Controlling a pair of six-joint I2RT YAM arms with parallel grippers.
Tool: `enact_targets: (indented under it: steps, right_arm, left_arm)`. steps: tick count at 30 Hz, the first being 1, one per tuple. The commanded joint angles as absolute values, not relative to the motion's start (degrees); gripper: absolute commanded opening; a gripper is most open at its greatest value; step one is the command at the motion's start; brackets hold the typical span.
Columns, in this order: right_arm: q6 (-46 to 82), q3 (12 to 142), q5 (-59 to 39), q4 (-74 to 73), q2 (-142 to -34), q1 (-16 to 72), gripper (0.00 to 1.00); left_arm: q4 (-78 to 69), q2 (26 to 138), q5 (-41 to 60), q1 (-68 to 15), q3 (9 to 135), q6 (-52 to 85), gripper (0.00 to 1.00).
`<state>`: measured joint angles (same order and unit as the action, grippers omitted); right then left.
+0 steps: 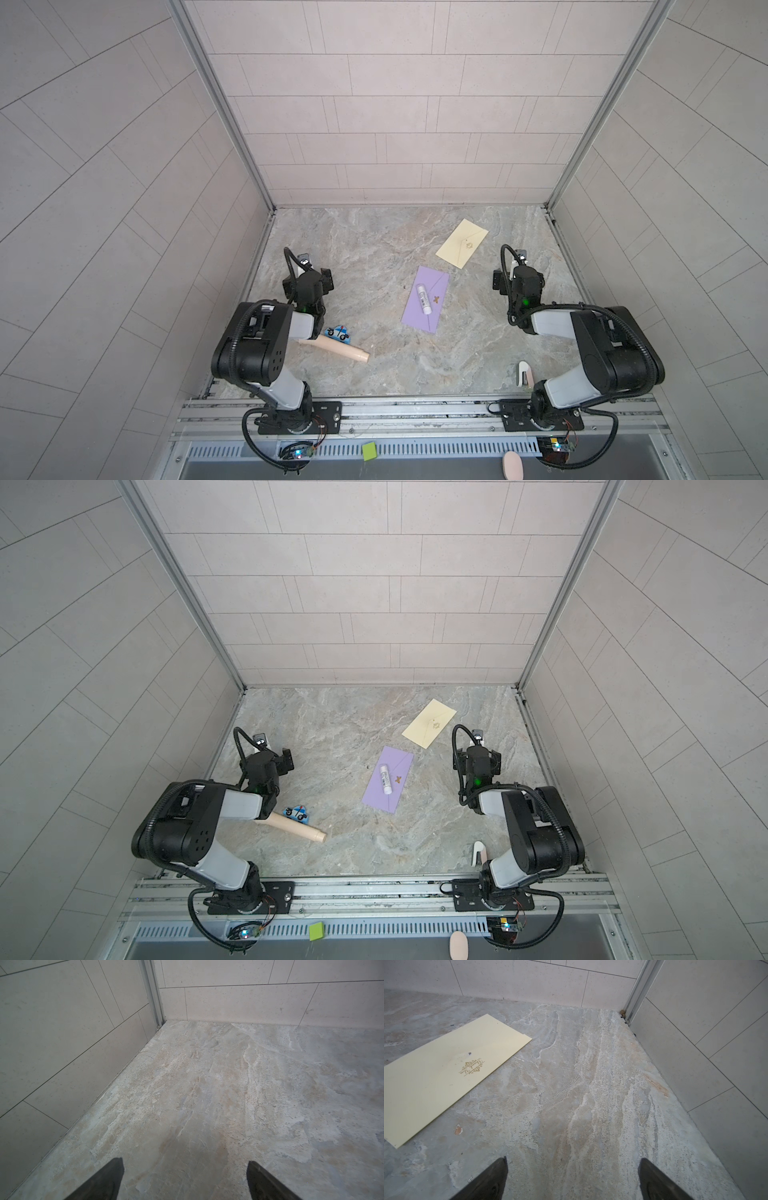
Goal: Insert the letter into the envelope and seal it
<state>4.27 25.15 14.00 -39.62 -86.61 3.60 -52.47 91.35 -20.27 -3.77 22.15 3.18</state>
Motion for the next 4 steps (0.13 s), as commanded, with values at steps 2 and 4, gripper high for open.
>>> enact_targets:
  steps: [2, 4]
  right_arm:
    - [3.6, 26.1, 13.7, -39.5, -87.4, 3.6, 1.00]
    - [3.6, 26.2, 13.6, -39.3, -87.6, 3.6, 1.00]
  left_arm:
    - [-52.9, 92.0, -20.6, -4.4, 23.3, 2.6, 1.00]
    - [-53.0, 92.1, -20.7, -4.3, 23.4, 2.6, 1.00]
